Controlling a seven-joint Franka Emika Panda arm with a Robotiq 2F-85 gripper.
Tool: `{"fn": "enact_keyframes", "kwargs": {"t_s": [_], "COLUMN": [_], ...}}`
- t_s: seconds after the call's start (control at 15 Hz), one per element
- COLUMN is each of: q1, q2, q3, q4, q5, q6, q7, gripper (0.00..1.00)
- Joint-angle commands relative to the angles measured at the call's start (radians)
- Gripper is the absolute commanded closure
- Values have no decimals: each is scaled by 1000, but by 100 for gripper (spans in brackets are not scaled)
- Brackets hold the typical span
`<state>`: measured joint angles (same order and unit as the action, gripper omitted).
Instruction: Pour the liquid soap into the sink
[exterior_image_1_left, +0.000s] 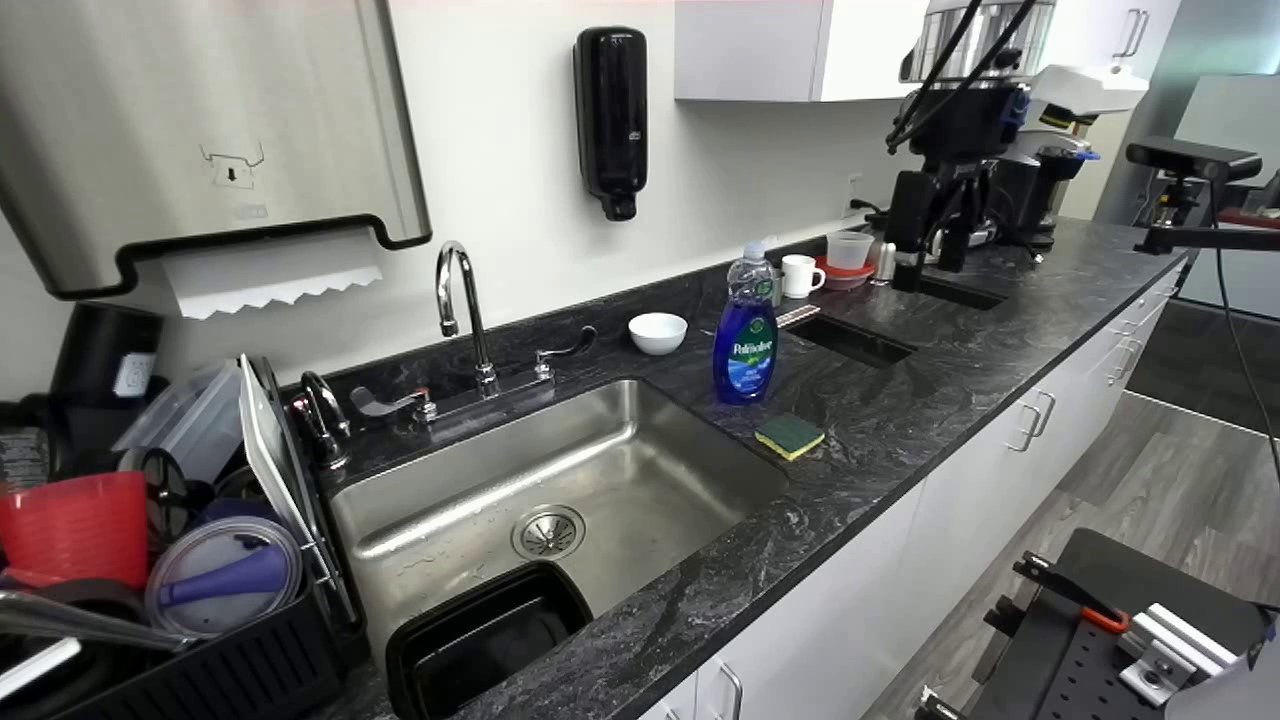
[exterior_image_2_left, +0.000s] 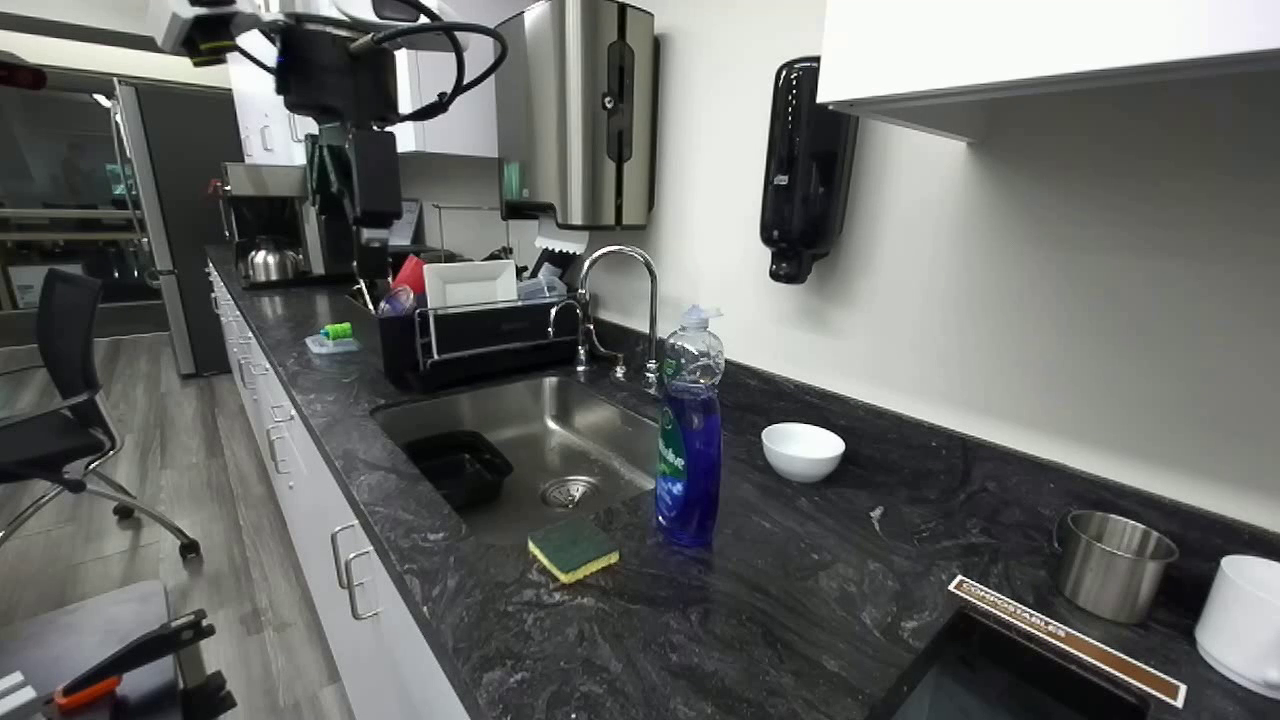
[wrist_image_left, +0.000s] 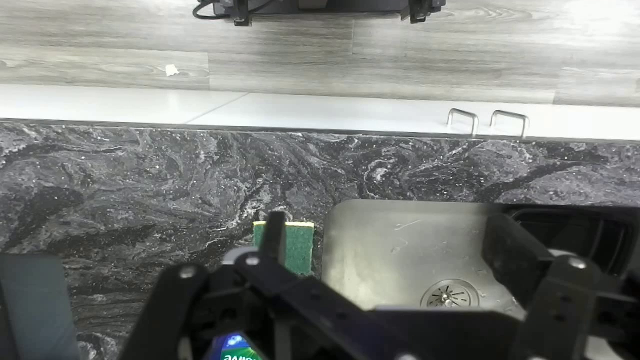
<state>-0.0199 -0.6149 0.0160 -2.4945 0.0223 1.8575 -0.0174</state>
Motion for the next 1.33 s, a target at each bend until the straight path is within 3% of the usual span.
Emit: {"fn": "enact_keyframes", "kwargs": {"t_s": [0.0, 0.67, 1.27], "q1": [8, 14, 23], "q2": [1, 5, 68], "q3": [-7, -35, -169], "q4": [2, -23, -76], "q5": [-4, 10, 71], "q6": [-2, 23, 152], "q7": [4, -44, -293], "gripper": [0, 0, 0]}}
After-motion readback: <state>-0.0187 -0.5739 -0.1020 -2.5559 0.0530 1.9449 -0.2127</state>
